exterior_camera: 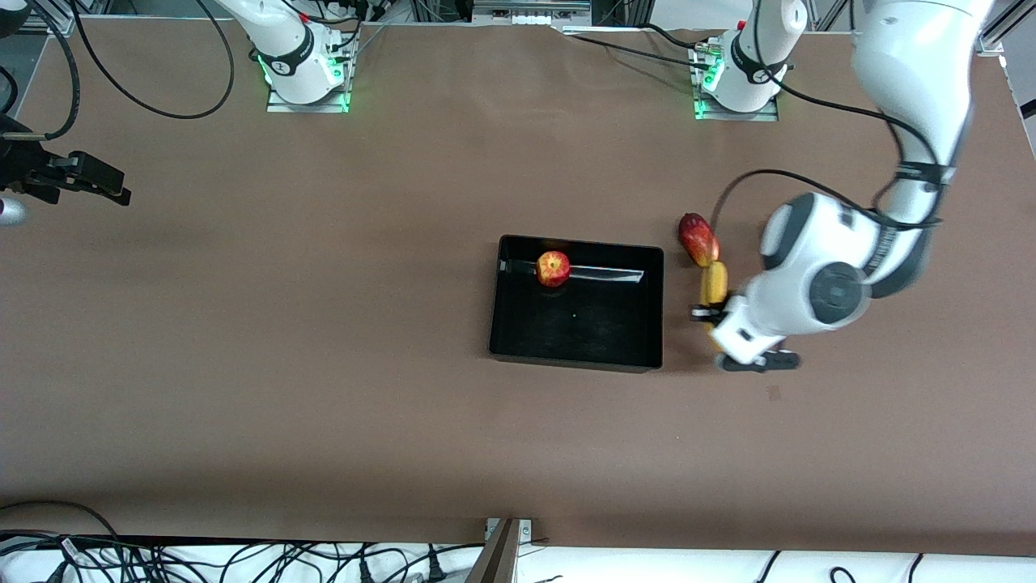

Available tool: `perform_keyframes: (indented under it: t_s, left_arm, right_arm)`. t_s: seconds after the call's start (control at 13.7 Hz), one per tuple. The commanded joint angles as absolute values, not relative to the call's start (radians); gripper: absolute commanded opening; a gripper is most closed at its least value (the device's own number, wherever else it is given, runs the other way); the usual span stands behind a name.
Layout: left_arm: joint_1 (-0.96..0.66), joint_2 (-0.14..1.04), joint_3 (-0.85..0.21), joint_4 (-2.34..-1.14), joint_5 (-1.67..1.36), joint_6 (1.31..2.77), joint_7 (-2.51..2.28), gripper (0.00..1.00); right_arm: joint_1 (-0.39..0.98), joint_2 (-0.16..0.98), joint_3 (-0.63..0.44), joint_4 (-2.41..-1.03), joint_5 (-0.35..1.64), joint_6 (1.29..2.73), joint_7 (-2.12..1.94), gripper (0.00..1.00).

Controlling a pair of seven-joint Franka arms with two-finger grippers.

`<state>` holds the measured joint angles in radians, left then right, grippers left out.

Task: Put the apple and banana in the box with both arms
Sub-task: 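Carry the banana with the left gripper over the box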

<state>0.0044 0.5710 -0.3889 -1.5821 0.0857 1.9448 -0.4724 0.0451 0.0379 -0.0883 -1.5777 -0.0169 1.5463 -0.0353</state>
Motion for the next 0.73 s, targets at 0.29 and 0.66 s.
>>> perform_keyframes:
  t_s: [0.29,0.66]
  left_arm:
    - [-0.141,0.661,-0.413,-1.519,0.072,2.034,-0.679,0.00]
    - [-0.210,0.738,-0.413,-1.476,0.147,2.101,-0.771,0.00]
  right_arm:
    - [0.057,0.043,-0.103,-1.559,-0.002,1.531,-0.043,1.00]
    - [0.058,0.044,-0.103,-1.559,-0.002,1.531,-0.043,1.00]
